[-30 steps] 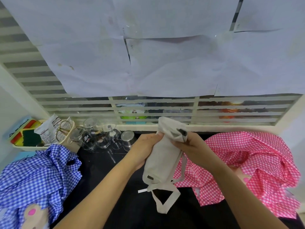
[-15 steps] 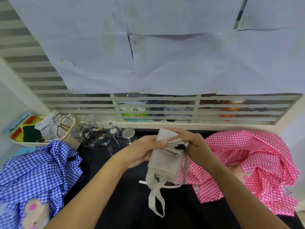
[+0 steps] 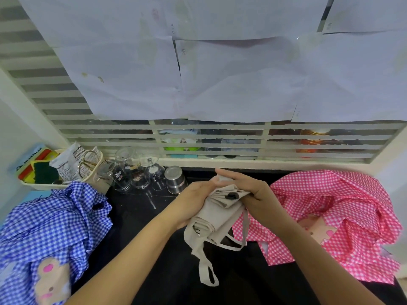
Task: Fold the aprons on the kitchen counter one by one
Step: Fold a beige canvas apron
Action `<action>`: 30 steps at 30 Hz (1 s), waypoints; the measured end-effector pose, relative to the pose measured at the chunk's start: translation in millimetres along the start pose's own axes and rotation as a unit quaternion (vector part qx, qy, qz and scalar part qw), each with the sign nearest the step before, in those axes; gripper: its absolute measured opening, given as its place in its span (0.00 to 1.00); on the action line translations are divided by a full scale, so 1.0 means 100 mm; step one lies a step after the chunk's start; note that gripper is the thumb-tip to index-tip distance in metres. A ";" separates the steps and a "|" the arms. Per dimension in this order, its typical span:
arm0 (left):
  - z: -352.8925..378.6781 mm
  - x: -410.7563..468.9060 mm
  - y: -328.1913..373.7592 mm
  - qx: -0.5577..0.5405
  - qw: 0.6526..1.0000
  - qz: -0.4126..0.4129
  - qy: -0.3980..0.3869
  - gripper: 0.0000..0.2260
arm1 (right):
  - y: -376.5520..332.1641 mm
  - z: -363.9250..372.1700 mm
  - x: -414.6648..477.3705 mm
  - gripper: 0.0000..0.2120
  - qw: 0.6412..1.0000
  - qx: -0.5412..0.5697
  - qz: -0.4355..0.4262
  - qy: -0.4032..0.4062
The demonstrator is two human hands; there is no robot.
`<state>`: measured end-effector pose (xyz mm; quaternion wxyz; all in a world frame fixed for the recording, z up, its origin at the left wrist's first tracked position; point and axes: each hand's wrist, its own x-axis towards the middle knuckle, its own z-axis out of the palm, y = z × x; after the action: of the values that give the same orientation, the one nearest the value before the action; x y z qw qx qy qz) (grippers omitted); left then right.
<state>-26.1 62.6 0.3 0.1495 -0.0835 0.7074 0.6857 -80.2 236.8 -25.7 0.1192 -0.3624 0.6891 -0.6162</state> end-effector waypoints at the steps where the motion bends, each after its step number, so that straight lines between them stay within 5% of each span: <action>1: 0.00 -0.01 0.00 0.022 1.000 0.013 0.007 0.16 | -0.02 -0.02 -0.01 0.26 0.999 -0.050 -0.014 -0.014; 6: -0.01 -0.08 -0.03 0.030 0.999 0.031 -0.022 0.19 | -0.11 -0.13 -0.10 0.23 0.988 -0.113 -0.074 -0.073; 11: 0.06 -0.11 -0.03 -0.049 0.995 0.035 -0.083 0.19 | -0.02 -0.06 -0.16 0.29 0.993 -0.068 -0.097 -0.018; 15: 0.02 -0.07 -0.08 -0.082 0.992 -0.002 -0.098 0.15 | 0.01 -0.03 -0.17 0.19 0.992 -0.074 -0.103 0.015; 18: -0.02 -0.06 -0.11 -0.044 0.995 0.013 -0.087 0.12 | 0.01 -0.11 -0.17 0.26 0.997 -0.060 -0.030 -0.034; 22: -0.05 -0.11 -0.06 0.075 0.992 0.078 -0.057 0.08 | -0.05 -0.25 -0.19 0.24 0.978 0.143 0.139 -0.054; 25: -0.03 -0.10 -0.03 0.174 0.976 0.130 -0.031 0.06 | -0.05 -0.21 -0.17 0.31 0.971 0.099 0.208 -0.061; 30: 0.00 -0.04 -0.06 0.192 0.973 0.131 0.002 0.06 | -0.06 -0.12 -0.13 0.19 0.966 0.062 0.245 -0.051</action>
<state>-20.2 62.1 -3.6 0.0704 0.0390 0.8308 0.5507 -75.9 254.7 -21.5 0.3234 -0.2052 0.7100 -0.5909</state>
